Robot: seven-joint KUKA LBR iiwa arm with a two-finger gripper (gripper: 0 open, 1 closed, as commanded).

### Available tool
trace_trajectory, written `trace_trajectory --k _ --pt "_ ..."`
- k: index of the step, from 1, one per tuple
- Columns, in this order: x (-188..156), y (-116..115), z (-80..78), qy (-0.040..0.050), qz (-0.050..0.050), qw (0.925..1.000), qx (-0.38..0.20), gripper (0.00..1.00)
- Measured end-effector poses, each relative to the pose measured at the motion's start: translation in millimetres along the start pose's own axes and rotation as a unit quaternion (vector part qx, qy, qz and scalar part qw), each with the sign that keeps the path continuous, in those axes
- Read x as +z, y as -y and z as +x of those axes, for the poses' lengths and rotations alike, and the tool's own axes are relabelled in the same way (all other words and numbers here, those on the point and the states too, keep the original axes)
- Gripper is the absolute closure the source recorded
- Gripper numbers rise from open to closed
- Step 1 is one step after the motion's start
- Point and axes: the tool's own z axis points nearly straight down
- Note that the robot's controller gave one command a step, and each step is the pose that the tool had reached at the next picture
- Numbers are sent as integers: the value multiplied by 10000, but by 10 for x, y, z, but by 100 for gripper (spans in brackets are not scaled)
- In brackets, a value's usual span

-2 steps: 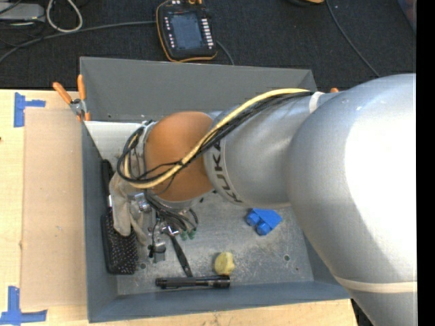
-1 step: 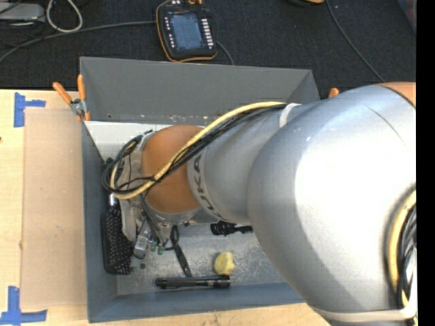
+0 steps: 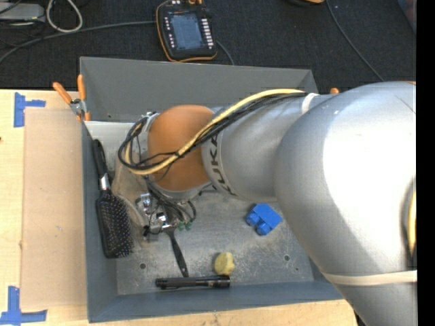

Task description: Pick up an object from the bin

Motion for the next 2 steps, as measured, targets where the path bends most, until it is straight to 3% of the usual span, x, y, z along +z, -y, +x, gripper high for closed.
trace_trajectory --k 1,2 --pt "7 77 -118 14 -4 9904 -1379 100" --pt "-64 81 -109 33 6 9821 -1884 100"
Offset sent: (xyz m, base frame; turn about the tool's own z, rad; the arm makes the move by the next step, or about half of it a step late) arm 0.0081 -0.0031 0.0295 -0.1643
